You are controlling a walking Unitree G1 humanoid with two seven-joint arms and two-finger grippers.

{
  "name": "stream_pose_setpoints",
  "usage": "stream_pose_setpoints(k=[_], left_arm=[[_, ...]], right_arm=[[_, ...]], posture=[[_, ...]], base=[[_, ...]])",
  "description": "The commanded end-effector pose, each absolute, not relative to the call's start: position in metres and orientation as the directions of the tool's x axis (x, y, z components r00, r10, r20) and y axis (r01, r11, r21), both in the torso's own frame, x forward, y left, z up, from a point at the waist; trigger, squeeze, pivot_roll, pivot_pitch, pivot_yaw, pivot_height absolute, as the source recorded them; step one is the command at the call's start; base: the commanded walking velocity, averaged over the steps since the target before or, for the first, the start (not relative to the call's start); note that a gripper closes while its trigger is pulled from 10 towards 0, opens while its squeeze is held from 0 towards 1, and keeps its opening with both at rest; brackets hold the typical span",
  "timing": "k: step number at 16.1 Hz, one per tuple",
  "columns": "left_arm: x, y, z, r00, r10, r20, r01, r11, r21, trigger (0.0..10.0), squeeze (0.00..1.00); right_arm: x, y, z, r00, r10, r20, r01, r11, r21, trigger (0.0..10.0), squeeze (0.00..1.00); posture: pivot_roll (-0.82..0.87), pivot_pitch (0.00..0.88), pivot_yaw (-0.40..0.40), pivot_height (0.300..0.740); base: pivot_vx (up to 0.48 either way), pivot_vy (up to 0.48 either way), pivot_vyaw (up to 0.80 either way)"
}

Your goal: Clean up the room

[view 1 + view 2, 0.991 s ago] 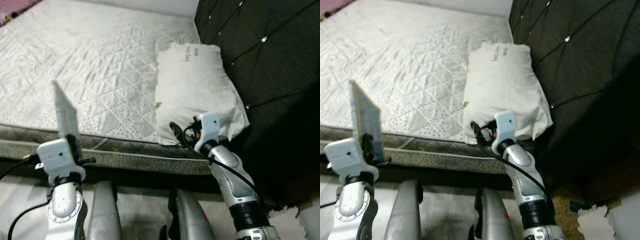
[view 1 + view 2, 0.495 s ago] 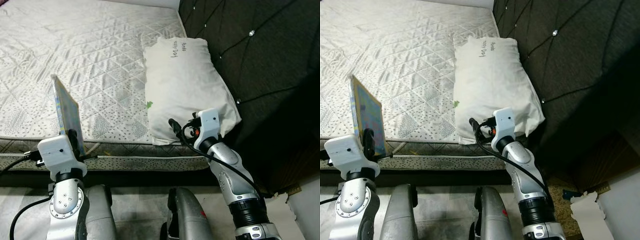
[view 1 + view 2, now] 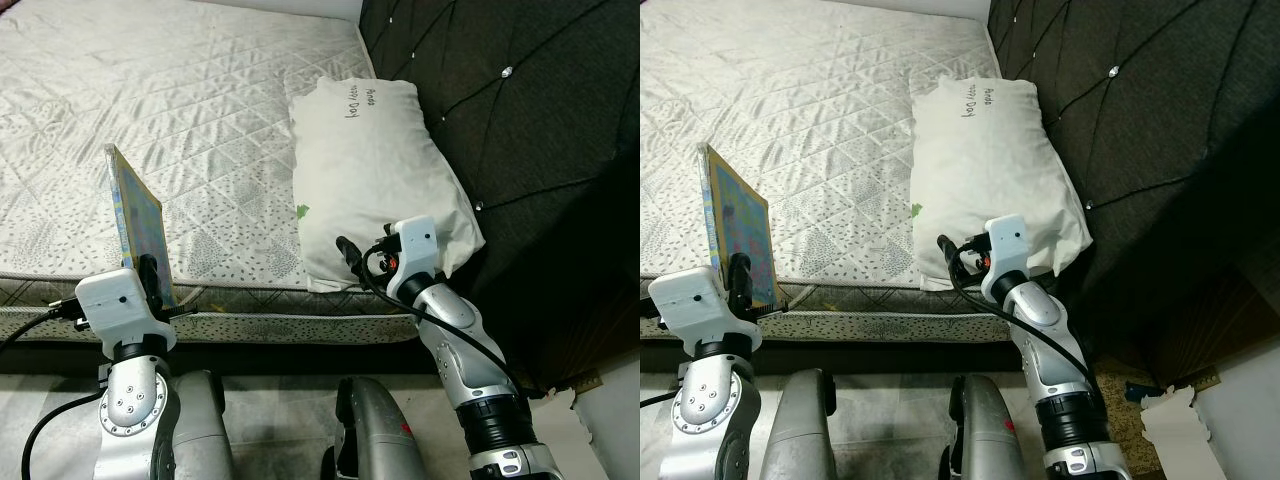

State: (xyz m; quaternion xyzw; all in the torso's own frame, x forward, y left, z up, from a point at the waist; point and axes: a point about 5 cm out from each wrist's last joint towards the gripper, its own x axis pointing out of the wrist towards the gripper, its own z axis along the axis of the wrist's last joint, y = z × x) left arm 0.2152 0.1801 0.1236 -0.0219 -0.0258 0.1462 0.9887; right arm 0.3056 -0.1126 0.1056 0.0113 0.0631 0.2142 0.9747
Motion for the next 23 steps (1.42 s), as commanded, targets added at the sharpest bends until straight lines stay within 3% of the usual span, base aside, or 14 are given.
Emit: stream_pose_setpoints(k=[1, 13, 20, 23], left_arm=[[0.217, 0.173, 0.131, 0.962, 0.254, 0.094, -0.249, 0.966, -0.068, 10.0, 0.00], [0.217, 0.173, 0.131, 0.963, 0.250, 0.098, -0.243, 0.967, -0.073, 10.0, 0.00], [0.221, 0.172, 0.128, 0.963, 0.259, 0.075, -0.253, 0.964, -0.082, 10.0, 0.00], [0.233, 0.171, 0.122, 0.956, 0.293, 0.022, -0.282, 0.937, -0.207, 10.0, 0.00]], right_arm=[[0.308, -0.116, 0.109, 0.903, 0.416, -0.108, -0.416, 0.909, 0.029, 10.0, 0.00], [0.308, -0.115, 0.109, 0.900, 0.421, -0.111, -0.421, 0.907, 0.028, 10.0, 0.00], [0.308, -0.115, 0.108, 0.903, 0.415, -0.114, -0.414, 0.910, 0.032, 10.0, 0.00], [0.306, -0.123, 0.114, 0.907, 0.414, -0.081, -0.412, 0.910, 0.038, 10.0, 0.00]], posture=[[-0.02, 0.066, -0.129, 0.606], [-0.02, 0.068, -0.129, 0.606], [-0.03, 0.069, -0.126, 0.606], [-0.06, 0.080, -0.141, 0.581]], base=[[0.277, 0.000, 0.00], [0.378, 0.000, 0.00], [0.000, 0.000, 0.00], [0.000, 0.000, 0.00]])
